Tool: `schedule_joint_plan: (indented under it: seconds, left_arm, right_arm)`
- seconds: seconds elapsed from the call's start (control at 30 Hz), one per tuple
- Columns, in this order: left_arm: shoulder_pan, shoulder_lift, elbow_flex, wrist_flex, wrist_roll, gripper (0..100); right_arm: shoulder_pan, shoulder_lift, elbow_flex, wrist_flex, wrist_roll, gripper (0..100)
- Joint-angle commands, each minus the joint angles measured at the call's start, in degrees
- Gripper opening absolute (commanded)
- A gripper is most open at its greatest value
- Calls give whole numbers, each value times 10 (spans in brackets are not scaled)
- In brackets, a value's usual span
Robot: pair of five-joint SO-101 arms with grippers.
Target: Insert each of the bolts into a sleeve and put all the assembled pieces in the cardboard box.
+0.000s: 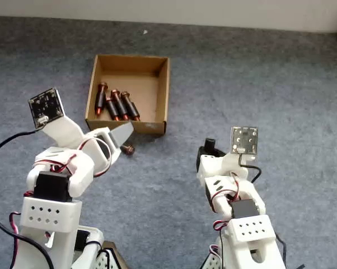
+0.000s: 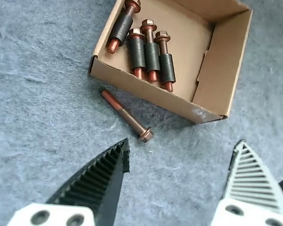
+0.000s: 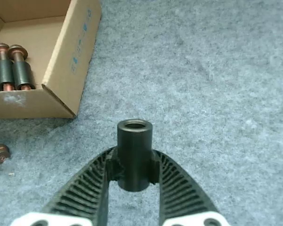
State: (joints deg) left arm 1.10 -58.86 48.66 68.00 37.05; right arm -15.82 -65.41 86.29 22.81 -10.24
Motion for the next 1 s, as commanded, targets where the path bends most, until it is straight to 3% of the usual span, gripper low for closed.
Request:
schedule_joint_plan:
  seconds: [0.0, 0.07, 0.27, 0.33, 0.57, 0.73, 0.87, 0.97]
  left_arm:
    - [-1, -3, -25, 6, -33, 298]
    - [-1, -3, -25, 4, -66, 231]
    - [-4, -4, -30, -18, -295, 54]
    - [-1, -4, -34, -29, -324, 27]
    - [24, -3, -40, -25, -349, 95]
    - [24, -3, -36, -25, -507, 98]
    - [22, 22, -51, -27, -516, 98]
    - [21, 115, -92, -25, -525, 98]
  right_arm:
    - [7, -14, -10, -13, -2, 4]
    - [7, -14, -10, -13, -2, 4]
    - [7, -14, -10, -13, -2, 4]
    - [7, -14, -10, -13, -2, 4]
    - [7, -14, -10, -13, -2, 4]
    - [7, -14, -10, -13, -2, 4]
    - [7, -14, -10, -13, -2, 4]
    - [7, -14, -10, -13, -2, 4]
